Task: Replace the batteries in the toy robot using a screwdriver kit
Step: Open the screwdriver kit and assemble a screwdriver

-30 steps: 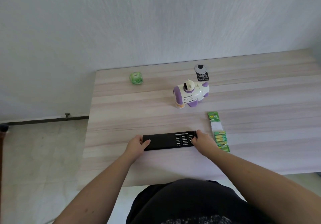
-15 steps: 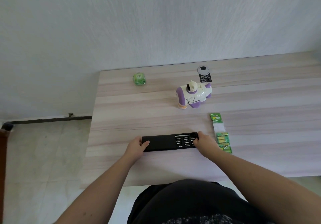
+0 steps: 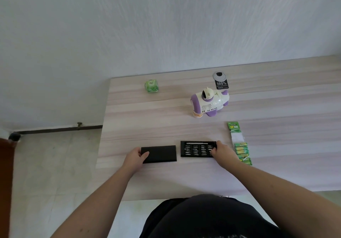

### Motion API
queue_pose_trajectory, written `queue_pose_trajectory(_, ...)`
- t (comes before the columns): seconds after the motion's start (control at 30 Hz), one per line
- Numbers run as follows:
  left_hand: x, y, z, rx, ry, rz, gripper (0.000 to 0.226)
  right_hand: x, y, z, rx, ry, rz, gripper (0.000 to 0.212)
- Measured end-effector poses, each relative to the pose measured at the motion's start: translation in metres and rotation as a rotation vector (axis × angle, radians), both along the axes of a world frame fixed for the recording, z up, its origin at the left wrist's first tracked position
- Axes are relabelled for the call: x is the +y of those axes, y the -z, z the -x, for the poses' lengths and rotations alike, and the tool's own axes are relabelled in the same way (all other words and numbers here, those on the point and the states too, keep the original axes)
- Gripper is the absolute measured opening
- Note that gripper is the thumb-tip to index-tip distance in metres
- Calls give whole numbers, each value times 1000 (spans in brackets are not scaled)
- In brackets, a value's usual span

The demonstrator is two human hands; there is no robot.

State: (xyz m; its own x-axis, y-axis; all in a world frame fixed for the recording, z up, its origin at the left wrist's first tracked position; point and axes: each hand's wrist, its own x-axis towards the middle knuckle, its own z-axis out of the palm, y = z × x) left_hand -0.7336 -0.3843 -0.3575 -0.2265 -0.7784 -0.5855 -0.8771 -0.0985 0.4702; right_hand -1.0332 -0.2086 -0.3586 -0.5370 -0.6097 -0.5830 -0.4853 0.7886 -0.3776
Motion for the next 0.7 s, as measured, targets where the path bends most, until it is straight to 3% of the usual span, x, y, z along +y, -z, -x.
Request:
queue_pose_trajectory(0.23, 2, -1, -6, 14, -97, 65, 28, 5, 1, -4, 16, 31, 67, 15)
queue_pose_trajectory(0.5, 0, 3, 1, -179, 93, 220, 50, 10, 4, -13, -12, 183, 113, 19)
queue_pose_trajectory(0.57, -2, 4, 4, -191, 103, 291, 44, 10, 6, -15, -15, 205, 121, 18)
queue_pose_trajectory(0.63, -3, 5, 9, -109, 204, 365, 31, 9, 6, -16, -24, 244, 122, 17)
queue_pose_trajectory(0.7, -2, 7, 14, -71, 432, 396, 43, 8, 6, -18, -32, 281, 124, 18)
